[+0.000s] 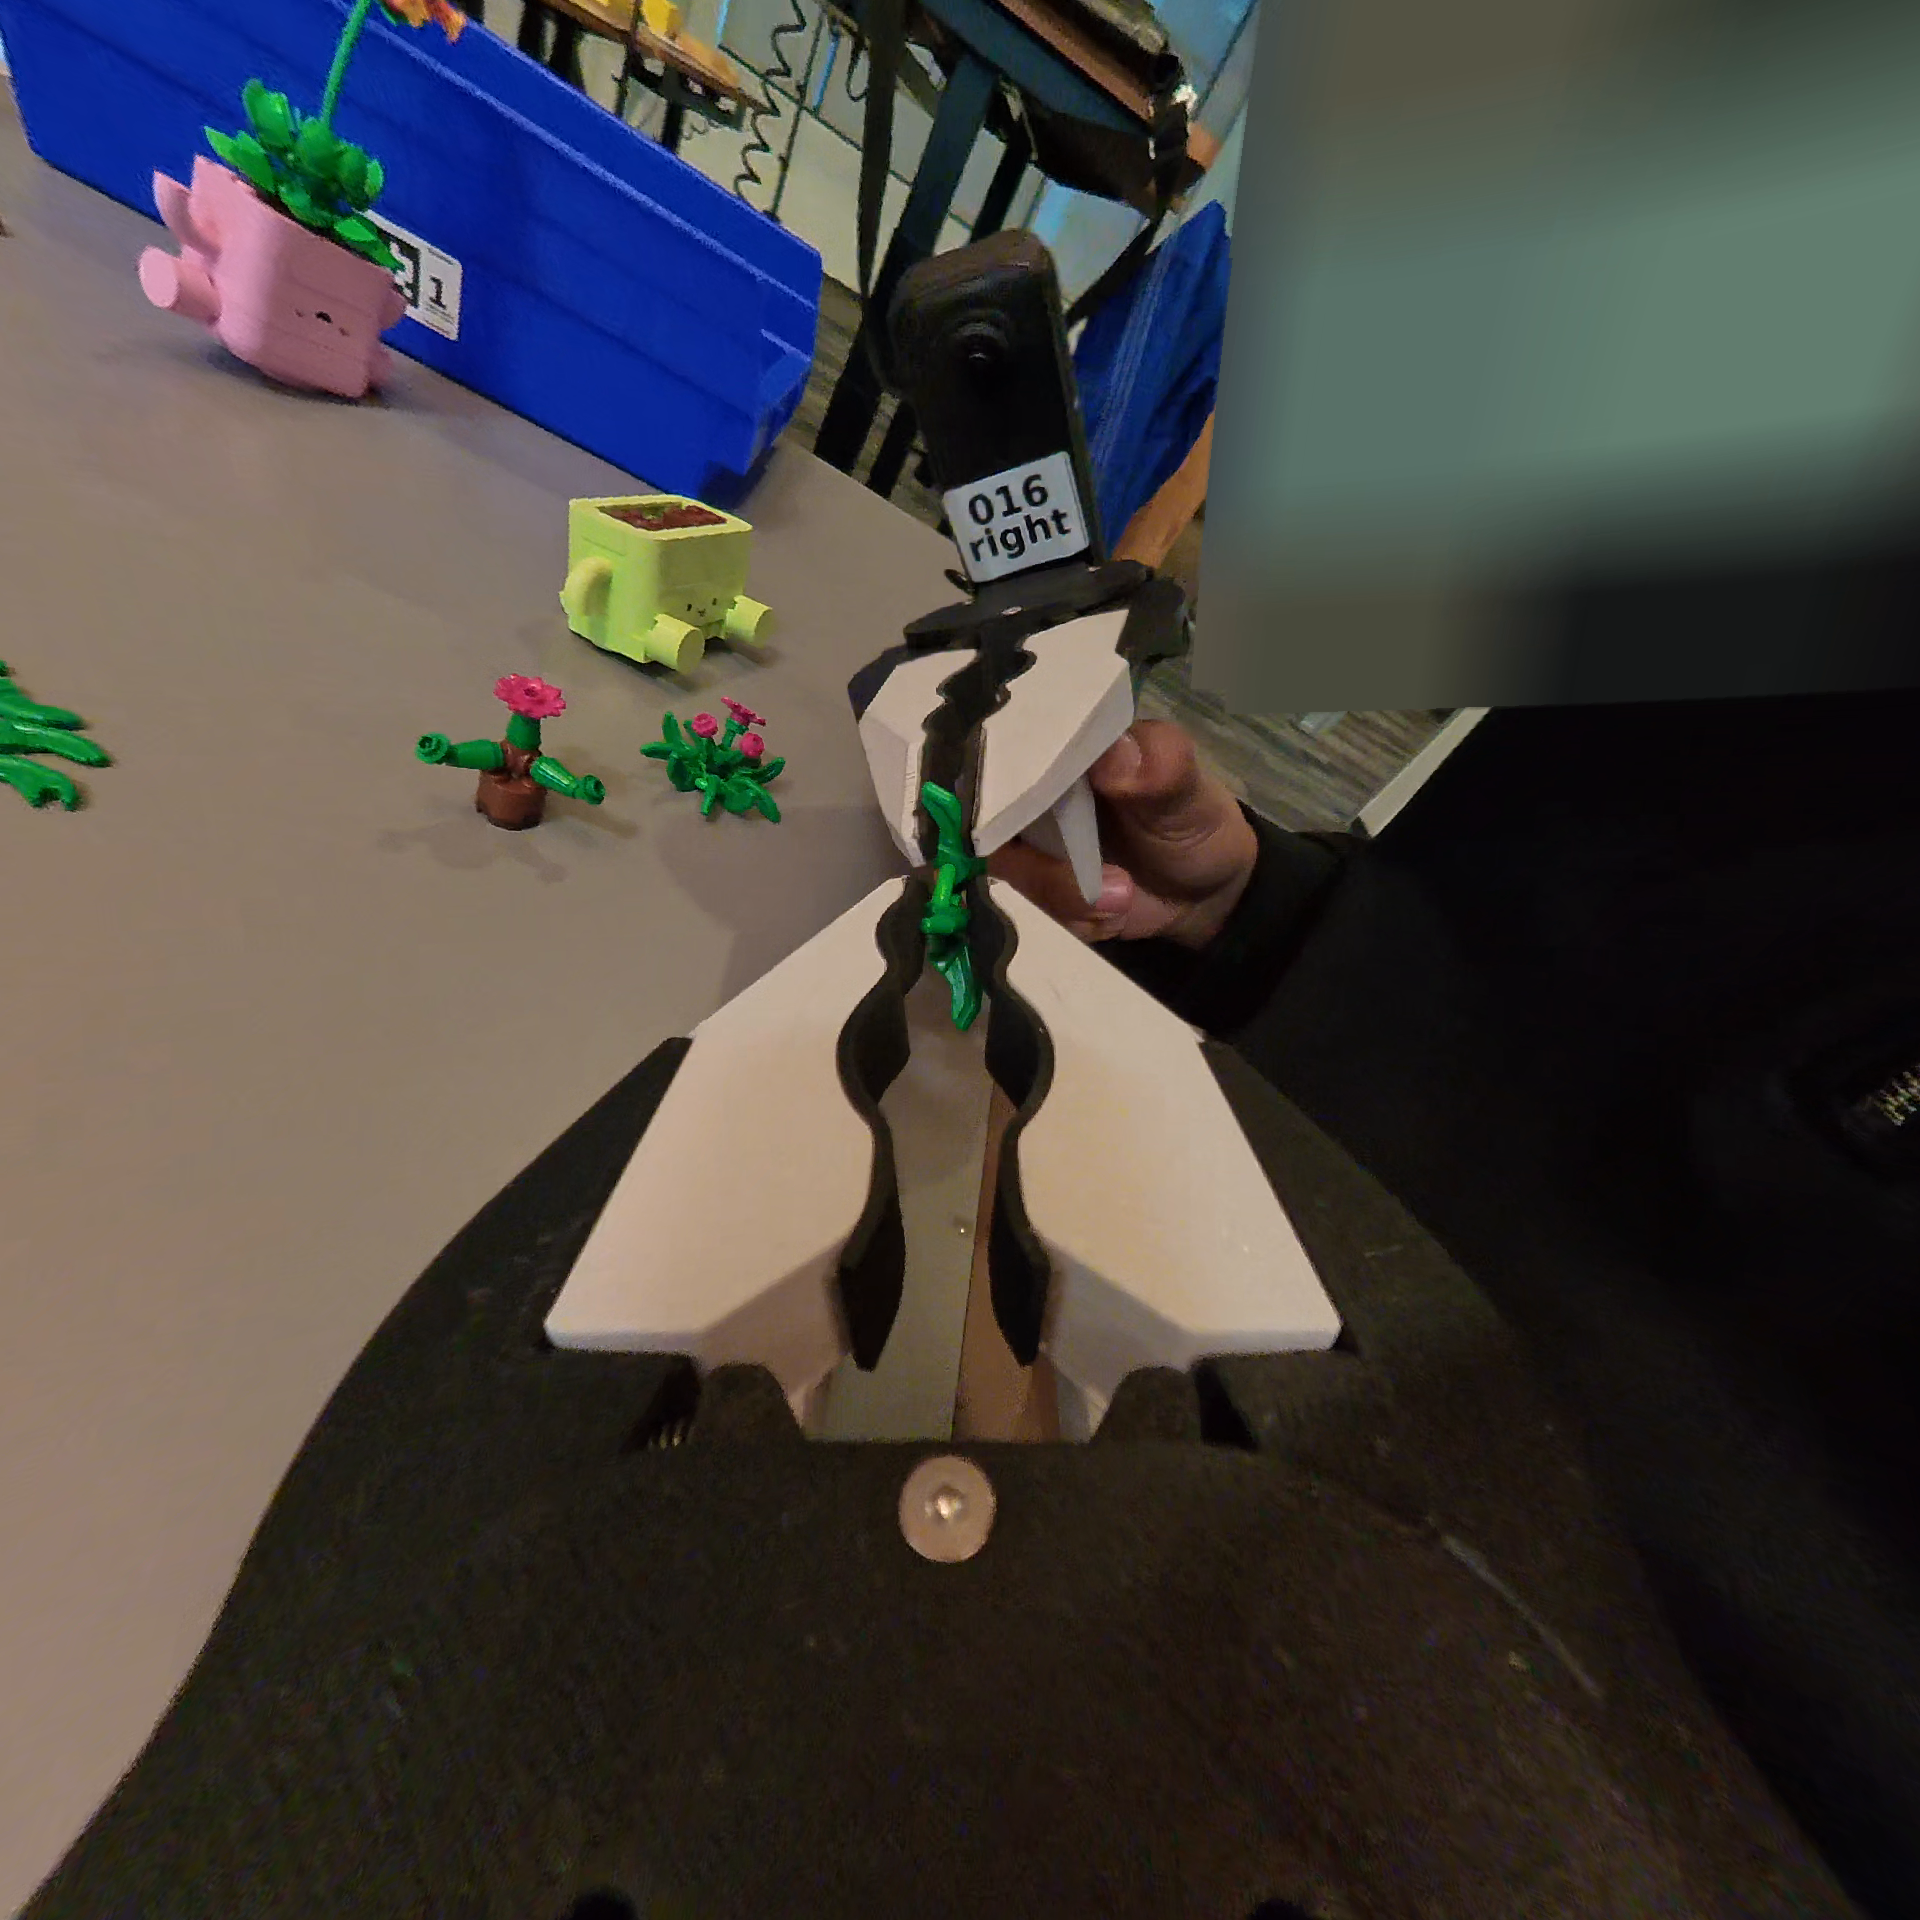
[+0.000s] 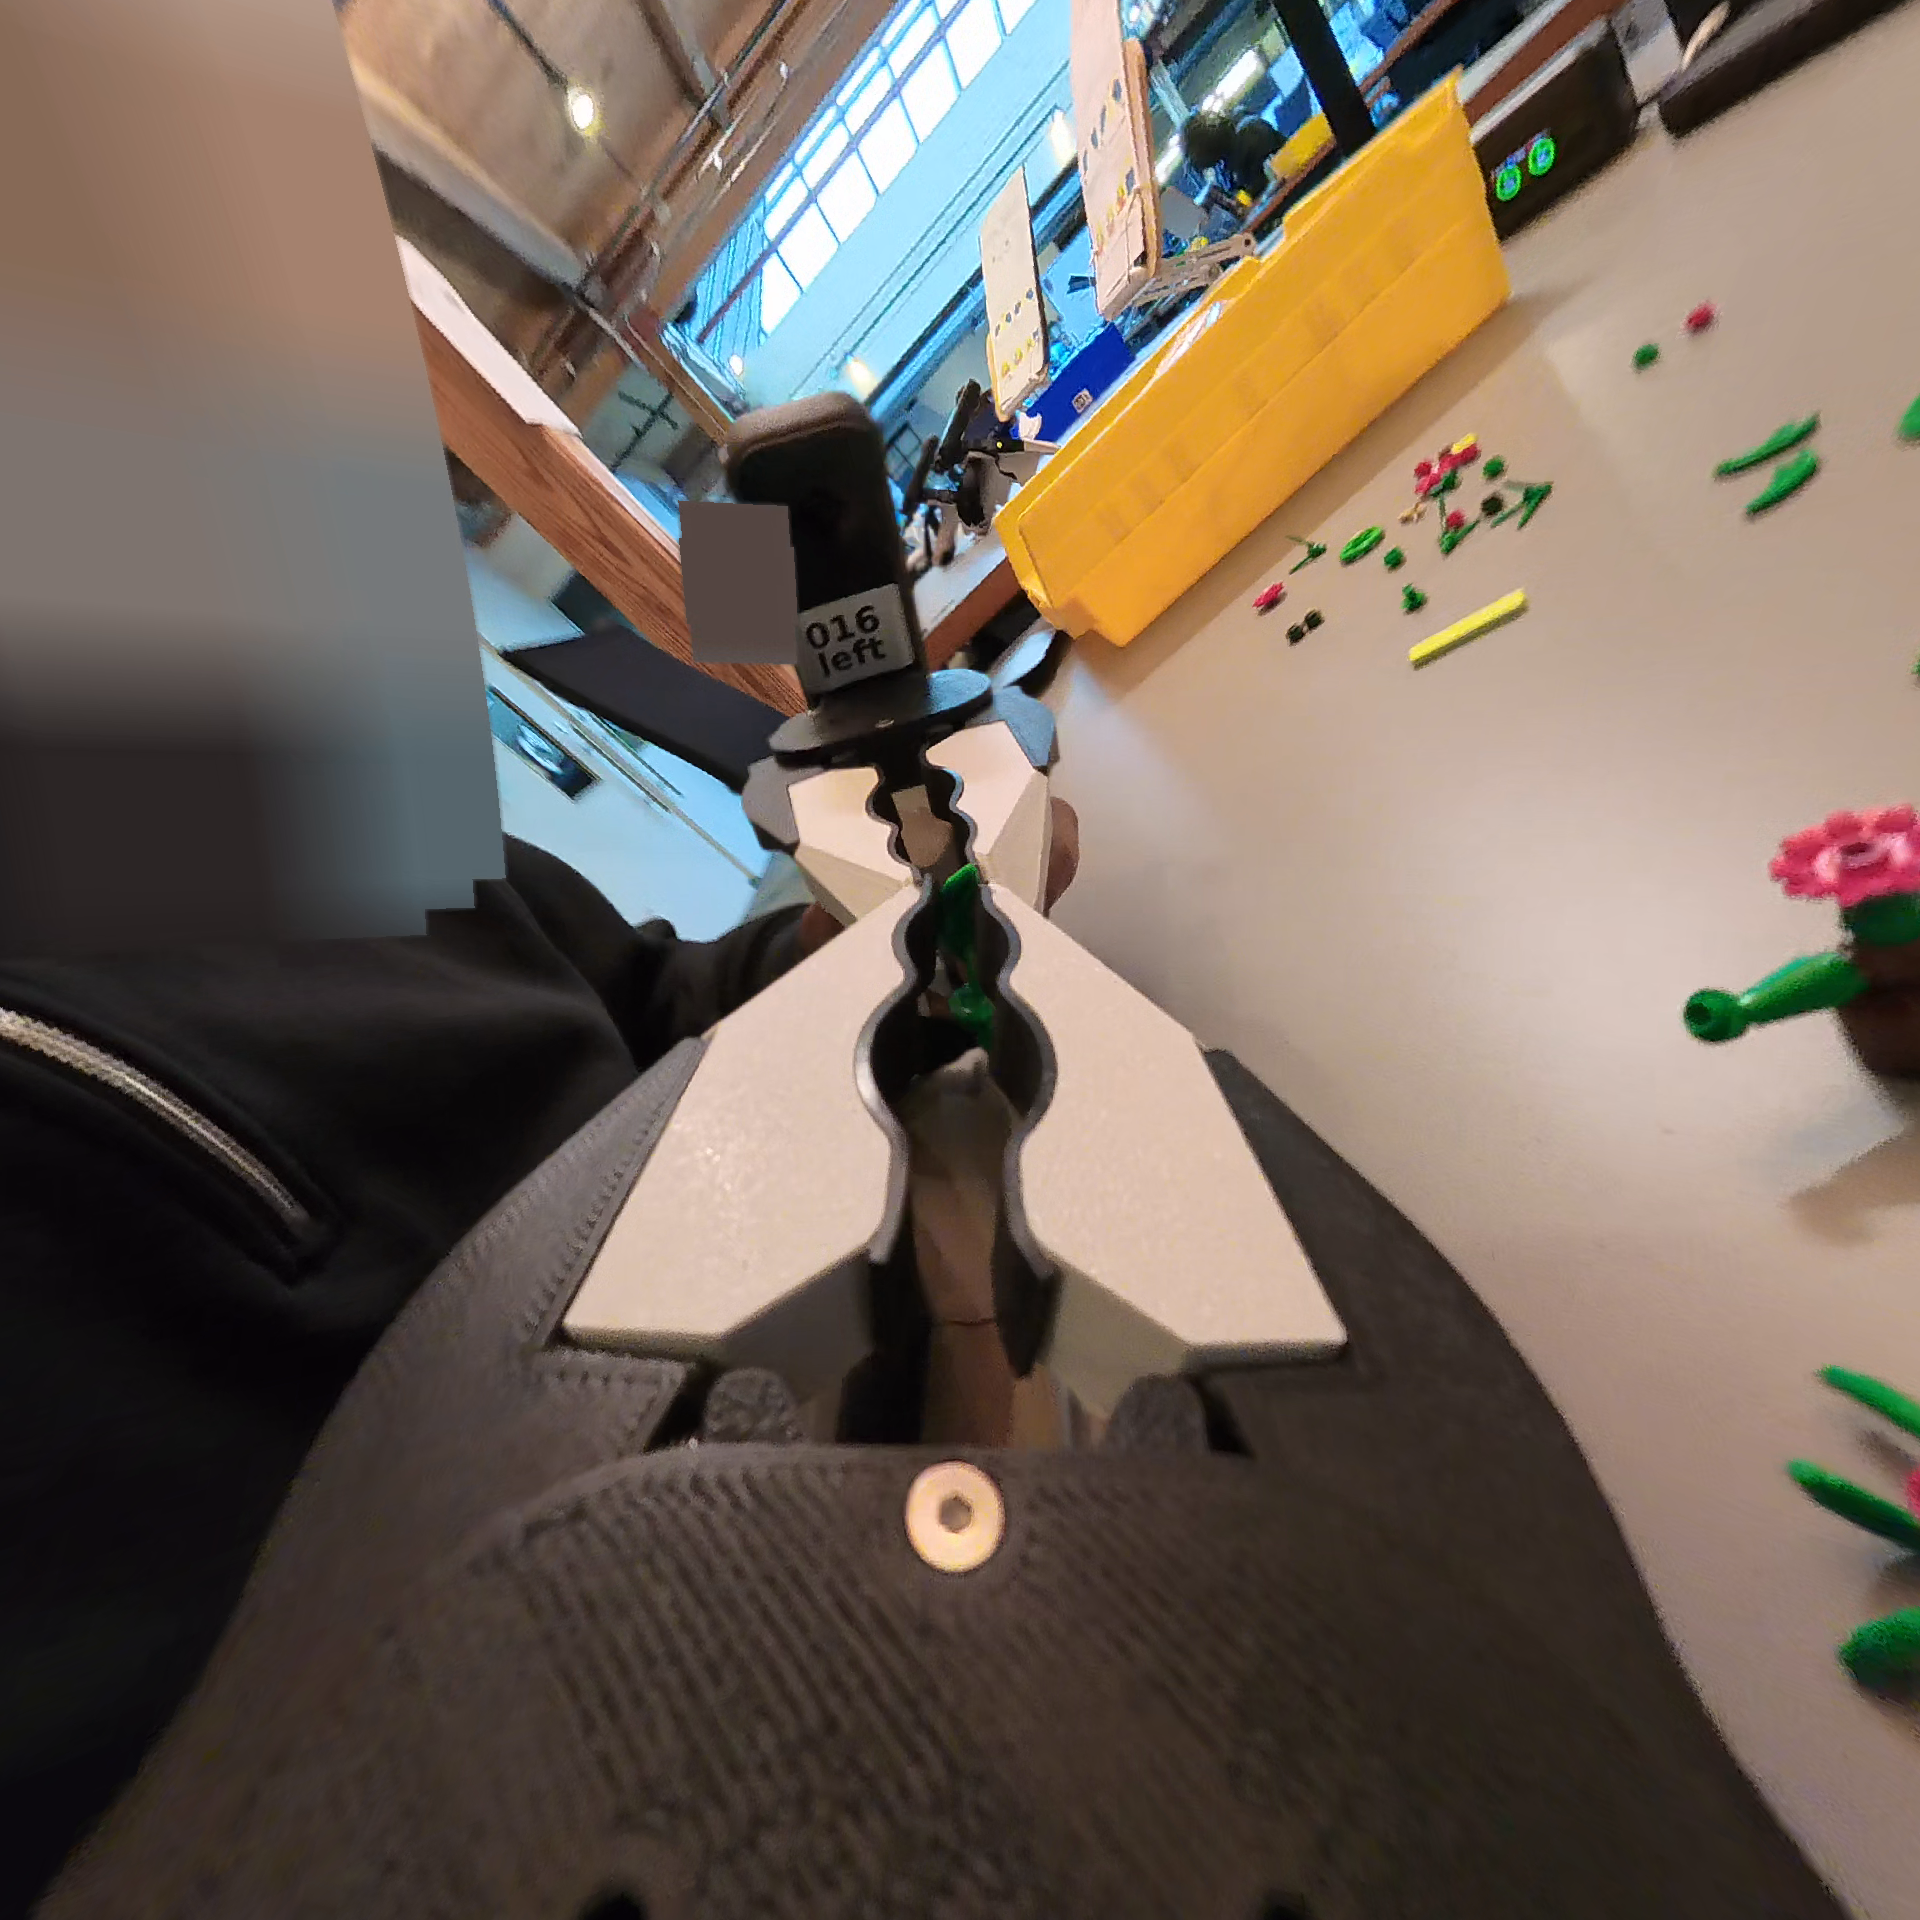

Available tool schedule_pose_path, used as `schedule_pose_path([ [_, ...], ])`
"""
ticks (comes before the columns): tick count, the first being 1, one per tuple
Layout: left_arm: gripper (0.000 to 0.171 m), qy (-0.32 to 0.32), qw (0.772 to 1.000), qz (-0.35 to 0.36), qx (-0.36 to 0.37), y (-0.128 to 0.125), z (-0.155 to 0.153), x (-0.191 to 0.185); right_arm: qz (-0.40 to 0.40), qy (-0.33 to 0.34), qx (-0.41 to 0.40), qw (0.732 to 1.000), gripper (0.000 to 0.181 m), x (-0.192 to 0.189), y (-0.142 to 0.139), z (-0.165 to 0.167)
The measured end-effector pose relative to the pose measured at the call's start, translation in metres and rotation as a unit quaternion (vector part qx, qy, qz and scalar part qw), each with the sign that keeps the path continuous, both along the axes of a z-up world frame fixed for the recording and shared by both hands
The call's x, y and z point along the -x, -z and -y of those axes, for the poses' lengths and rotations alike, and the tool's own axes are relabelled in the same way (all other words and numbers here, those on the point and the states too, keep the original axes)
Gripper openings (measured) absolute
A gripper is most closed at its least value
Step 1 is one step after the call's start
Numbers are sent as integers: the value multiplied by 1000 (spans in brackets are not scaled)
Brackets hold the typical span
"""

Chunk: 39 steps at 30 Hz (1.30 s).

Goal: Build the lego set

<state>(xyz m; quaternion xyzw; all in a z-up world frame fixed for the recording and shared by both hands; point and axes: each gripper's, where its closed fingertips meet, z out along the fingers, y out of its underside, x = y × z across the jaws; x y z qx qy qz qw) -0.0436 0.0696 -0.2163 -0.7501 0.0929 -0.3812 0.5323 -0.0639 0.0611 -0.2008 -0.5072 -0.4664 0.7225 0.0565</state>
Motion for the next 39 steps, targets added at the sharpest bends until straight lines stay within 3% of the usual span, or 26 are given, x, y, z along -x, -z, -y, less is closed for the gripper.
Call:
schedule_pose_path([
  [5, 5, -15, 1000, -22, -2, 2, -2, 2, 27, -11, 68, 997, 4, 2, 2, -2],
  [10, 5, -11, 1000, 28, -1, -4, -3, 7, -15, 21, 42, 999, 5, 4, -5, -4],
  [12, 5, -14, 999, 51, 0, -6, -3, 11, -48, 39, 51, 997, 29, 1, -13, -13],
  [13, 5, -15, 998, 61, 0, -7, -3, 14, -63, 43, 61, 995, 30, -1, -17, -17],
  [24, 5, -3, 992, 123, 7, -11, -2, 19, -31, 45, -64, 996, 24, 2, 2, -8],
  [28, 5, 12, 991, 135, 3, -13, -1, 14, -29, 36, -85, 995, 13, 2, 4, -3],
  [32, 5, 17, 990, 141, 2, -14, 0, 13, -37, 30, -87, 995, 6, -1, 3, -1],
  [35, 19, 18, 990, 141, -3, -15, 0, 13, -41, 23, -74, 996, 6, -2, 1, -1],
  [39, 18, 20, 987, 159, -10, -19, 1, 17, -48, 24, -38, 998, 6, -5, -4, -8],
])
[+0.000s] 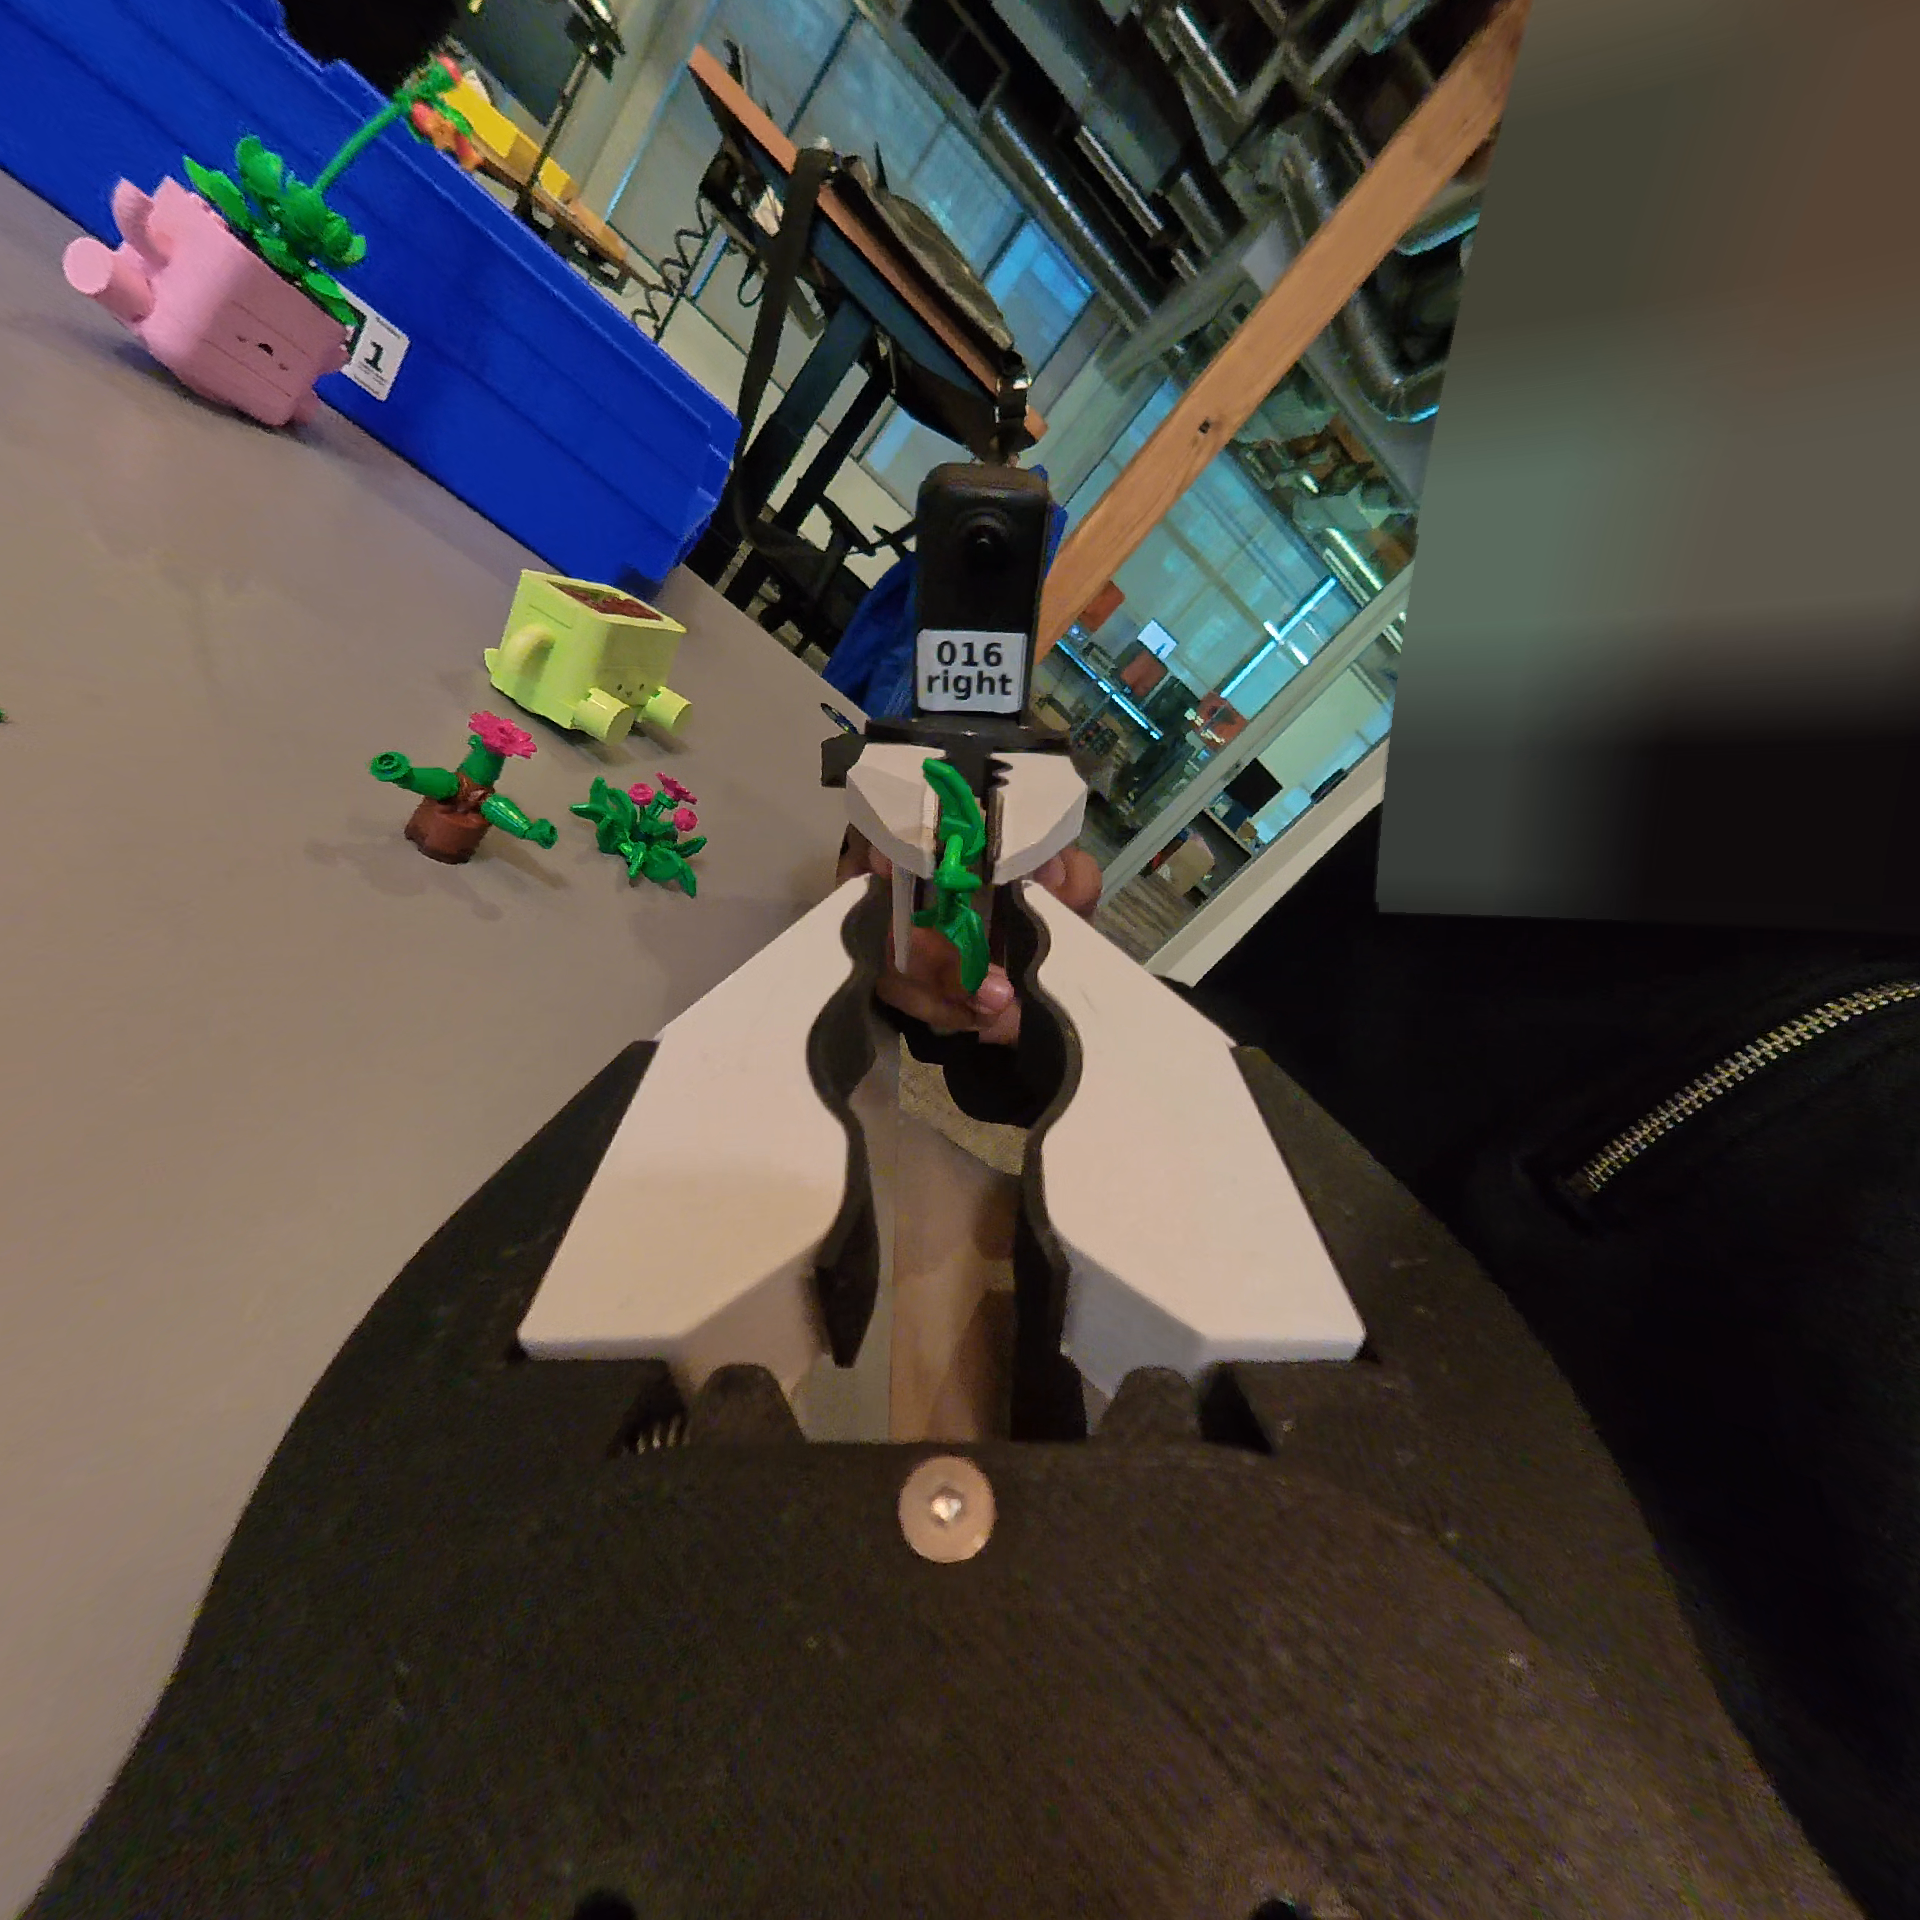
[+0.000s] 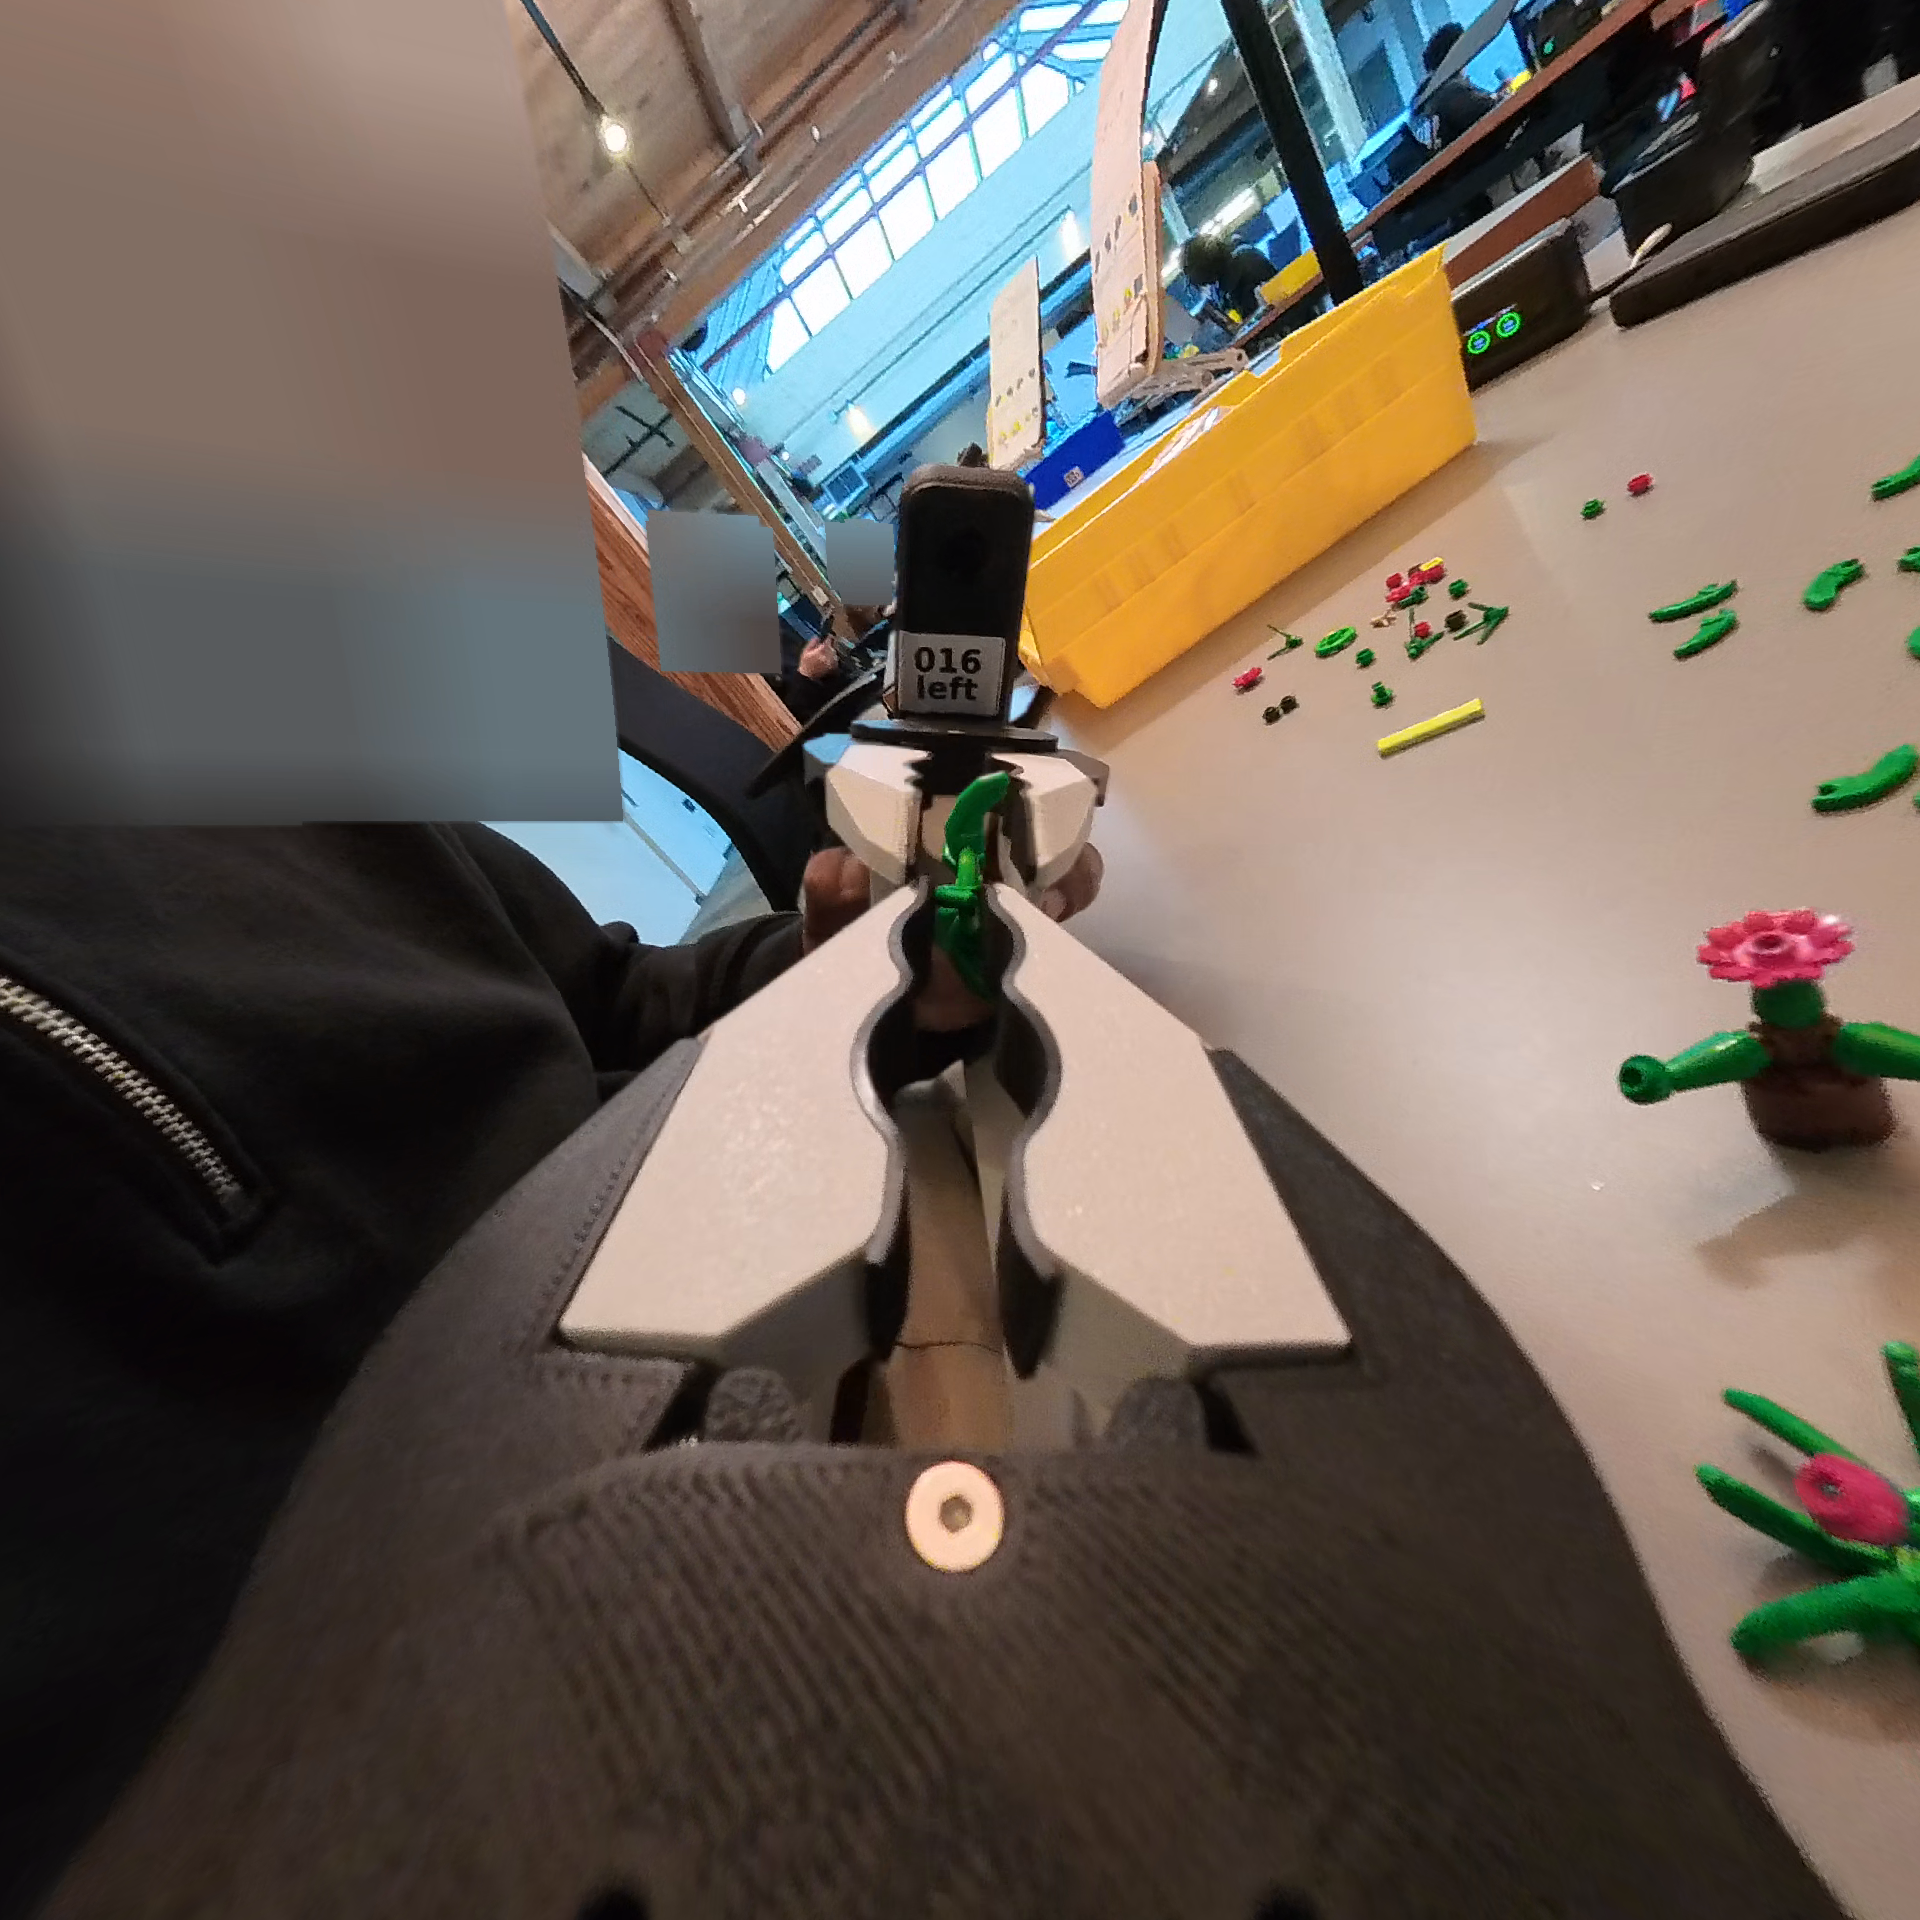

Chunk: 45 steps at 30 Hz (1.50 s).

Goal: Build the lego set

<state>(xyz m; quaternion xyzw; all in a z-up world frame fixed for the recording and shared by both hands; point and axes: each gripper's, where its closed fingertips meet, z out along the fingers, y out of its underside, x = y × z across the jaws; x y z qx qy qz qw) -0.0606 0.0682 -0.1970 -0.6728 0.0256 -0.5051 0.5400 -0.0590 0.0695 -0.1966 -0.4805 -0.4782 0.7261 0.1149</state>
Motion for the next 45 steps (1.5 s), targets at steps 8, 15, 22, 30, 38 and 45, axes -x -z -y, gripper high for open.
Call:
schedule_pose_path([
  [8, 10, 17, 1000, 8, -3, -1, 3, -3, 8, -11, -8, 1000, 6, 1, 4, 4],
  [15, 5, 23, 1000, 15, 1, -1, 3, -4, 7, -16, -6, 1000, 5, 0, 3, 5],
  [22, 6, 65, 997, 40, 2, -5, 9, -11, -2, -51, 19, 998, 5, -6, -2, 9],
  [30, 6, 102, 992, 71, -3, -10, 15, -18, -12, -92, 59, 994, 5, -12, -8, 13],
  [38, 14, 80, 994, 74, -5, -10, 11, -12, -4, -79, 55, 995, 5, -9, -6, 11],
  [45, 5, 73, 995, 66, -6, -9, 11, -10, -4, -73, 57, 996, 5, -9, -6, 9],
])
